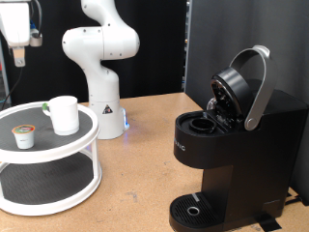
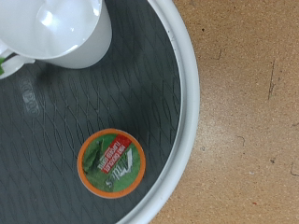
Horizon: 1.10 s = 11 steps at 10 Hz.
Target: Make a cup of coffee with the keurig machine
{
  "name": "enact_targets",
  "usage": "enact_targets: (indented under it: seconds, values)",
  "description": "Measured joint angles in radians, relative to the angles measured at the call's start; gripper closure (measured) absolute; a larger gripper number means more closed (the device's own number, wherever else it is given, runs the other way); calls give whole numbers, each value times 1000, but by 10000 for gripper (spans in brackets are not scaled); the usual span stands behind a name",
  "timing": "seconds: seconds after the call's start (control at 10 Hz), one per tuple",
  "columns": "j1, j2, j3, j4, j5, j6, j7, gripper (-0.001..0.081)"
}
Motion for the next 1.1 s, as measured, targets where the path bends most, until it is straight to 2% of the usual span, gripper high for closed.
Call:
enact_targets:
  seconds: [0.3,0.7,0.9,1.1]
  values:
    - [-1,-2,2,-30,3,1,64,1]
    - [-4,-5,0,-89,-37,86,59,1]
    - [-3,-4,-5,-95,-31,109,41,1]
    - [-5,-3,-13,-130,-33,156,27,1]
